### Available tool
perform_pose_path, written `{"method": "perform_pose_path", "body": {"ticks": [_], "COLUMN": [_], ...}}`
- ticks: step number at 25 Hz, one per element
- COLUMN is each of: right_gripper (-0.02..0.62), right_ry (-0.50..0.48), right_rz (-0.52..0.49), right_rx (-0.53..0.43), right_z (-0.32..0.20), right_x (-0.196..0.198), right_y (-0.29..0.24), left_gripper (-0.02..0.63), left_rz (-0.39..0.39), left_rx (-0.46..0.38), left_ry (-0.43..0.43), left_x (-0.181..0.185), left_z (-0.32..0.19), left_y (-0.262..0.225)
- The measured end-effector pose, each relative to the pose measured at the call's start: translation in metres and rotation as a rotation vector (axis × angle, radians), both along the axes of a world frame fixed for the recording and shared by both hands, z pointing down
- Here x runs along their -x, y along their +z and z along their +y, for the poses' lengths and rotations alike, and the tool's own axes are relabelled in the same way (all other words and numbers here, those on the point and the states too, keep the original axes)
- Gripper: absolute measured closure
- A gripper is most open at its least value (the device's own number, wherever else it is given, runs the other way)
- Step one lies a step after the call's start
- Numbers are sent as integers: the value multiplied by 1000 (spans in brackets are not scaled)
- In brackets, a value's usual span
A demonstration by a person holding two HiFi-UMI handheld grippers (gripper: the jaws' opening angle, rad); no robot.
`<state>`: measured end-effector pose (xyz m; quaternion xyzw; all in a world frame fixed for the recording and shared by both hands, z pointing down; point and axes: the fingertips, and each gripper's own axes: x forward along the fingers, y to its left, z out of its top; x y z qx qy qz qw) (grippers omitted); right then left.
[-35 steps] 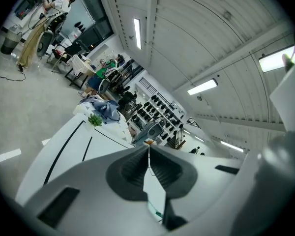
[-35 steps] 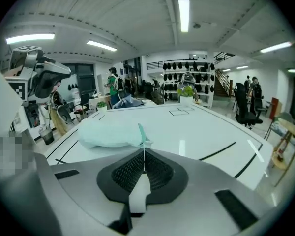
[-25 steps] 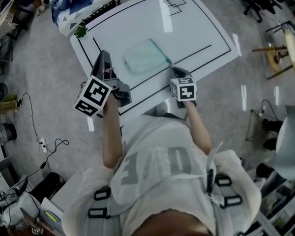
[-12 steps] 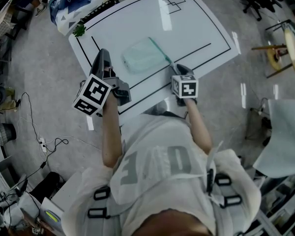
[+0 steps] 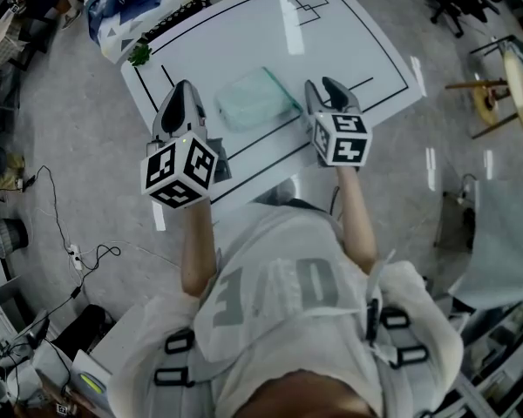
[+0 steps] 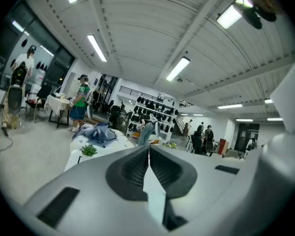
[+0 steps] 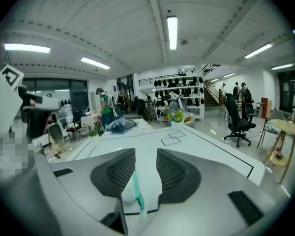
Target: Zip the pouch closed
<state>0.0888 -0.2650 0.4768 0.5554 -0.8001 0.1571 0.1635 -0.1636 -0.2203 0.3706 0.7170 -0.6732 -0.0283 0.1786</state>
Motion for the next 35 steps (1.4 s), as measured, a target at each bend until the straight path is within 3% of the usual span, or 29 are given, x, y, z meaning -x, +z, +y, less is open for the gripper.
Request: {"method": "perform_pose_path", "body": {"ticks": [5, 10, 16, 22, 35], "right_gripper": [486, 575, 588, 588, 588], "right_ry": [-17, -35, -92, -110, -102], "right_rz": [-183, -209, -115, -39, -37], "right_rx": [-162, -356, -478, -453, -435], "right_z": [6, 27, 45, 52, 56], "right_x": [17, 25, 41, 47, 43], "right_y": [-78, -135, -155, -144, -140], "left_gripper": [597, 597, 597, 597, 598], "left_rz": [-242, -393, -380, -391, -416], "left_rx": [-78, -169, -228, -257, -288], "left_ry": [47, 88, 106, 121, 115], "left_x": [-20, -41, -57, -64, -62], "left_z": [-1, 3, 5, 10, 11], "left_y": [-19, -35, -49, -58, -64]}}
